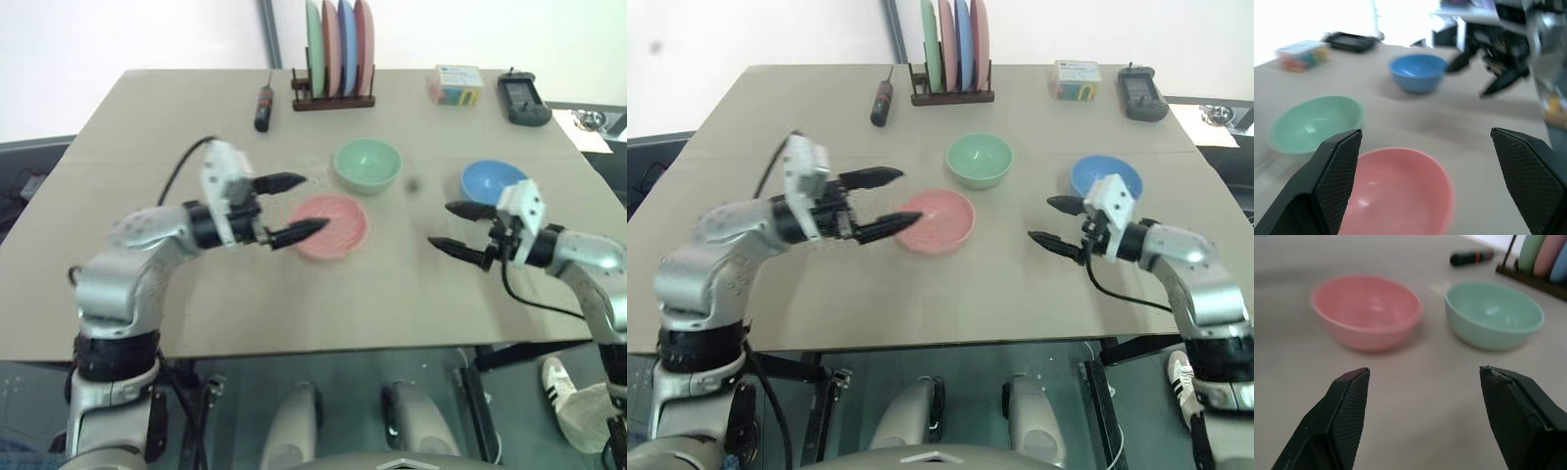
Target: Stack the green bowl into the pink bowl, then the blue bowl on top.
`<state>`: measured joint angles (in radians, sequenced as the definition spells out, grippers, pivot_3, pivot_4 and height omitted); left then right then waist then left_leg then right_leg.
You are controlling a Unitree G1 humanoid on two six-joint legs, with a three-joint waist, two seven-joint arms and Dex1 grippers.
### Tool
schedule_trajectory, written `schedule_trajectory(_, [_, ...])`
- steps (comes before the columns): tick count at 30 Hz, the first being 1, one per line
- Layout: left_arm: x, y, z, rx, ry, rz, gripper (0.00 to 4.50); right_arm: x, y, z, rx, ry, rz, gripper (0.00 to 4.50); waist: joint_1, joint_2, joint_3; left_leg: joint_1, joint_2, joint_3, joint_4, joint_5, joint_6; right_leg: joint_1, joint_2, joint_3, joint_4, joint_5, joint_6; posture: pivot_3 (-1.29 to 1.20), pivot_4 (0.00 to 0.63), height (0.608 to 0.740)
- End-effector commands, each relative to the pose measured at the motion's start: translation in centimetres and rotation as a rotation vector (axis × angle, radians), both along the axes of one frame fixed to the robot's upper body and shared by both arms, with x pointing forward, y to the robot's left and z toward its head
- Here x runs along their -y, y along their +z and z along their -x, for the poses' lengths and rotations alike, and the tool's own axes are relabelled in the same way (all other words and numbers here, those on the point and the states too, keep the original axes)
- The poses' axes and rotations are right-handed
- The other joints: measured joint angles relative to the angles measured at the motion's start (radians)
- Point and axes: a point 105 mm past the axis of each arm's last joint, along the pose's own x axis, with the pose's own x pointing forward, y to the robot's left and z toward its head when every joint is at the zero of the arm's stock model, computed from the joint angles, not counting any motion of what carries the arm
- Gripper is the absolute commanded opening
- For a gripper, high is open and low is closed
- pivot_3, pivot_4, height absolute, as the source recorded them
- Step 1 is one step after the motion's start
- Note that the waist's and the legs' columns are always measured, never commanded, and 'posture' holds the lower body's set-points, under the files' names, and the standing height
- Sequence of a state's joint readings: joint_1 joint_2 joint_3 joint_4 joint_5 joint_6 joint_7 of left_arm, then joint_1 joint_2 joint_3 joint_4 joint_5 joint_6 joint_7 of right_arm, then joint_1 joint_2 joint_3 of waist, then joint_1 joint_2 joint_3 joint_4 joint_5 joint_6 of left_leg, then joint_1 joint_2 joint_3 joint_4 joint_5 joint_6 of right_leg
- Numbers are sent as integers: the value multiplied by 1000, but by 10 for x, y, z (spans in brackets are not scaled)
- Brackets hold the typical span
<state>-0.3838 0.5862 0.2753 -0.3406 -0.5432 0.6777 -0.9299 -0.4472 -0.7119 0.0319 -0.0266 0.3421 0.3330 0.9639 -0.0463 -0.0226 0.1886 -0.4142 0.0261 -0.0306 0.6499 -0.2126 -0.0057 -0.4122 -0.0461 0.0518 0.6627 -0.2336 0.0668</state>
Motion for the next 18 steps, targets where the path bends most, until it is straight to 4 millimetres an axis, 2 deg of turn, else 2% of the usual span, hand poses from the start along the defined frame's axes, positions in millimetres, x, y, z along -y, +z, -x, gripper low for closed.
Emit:
schedule_trajectory(1, [-33, 1, 18, 25, 158, 66, 4485, -8, 5, -24, 77, 9, 143, 3765, 0, 0, 0, -1, 0, -1, -1, 0, 0, -1, 0, -1, 0, 0, 0, 0, 150, 740])
schedule_trajectory(5, [-58, -5, 32, 100, 350, 44, 4485, -24, 16, -55, 176, 24, 249, 3765, 4, -1, 1, -2, -1, 0, -1, 0, 0, -2, -1, 0, -1, 0, 0, 0, 150, 740])
schedule_trajectory(8, [-67, -11, 46, 134, 437, 47, 4485, -40, 29, -75, 233, 51, 281, 3765, 12, -1, 0, -2, -1, 0, 0, 0, 0, -1, -1, 0, -2, 0, -1, 0, 150, 740])
schedule_trajectory(12, [-66, -16, 65, 190, 484, 77, 4485, -64, 33, -90, 290, 110, 370, 3765, 13, -2, 0, -2, -2, -1, -1, 0, 0, 0, -3, -1, -3, 0, -1, 0, 150, 740])
schedule_trajectory(18, [-61, -19, 80, 204, 522, 104, 4485, -85, 18, -106, 273, 113, 475, 3765, 6, -2, 0, -1, -2, -1, -2, 0, 0, 0, -2, -1, -2, 0, -1, 0, 150, 740])
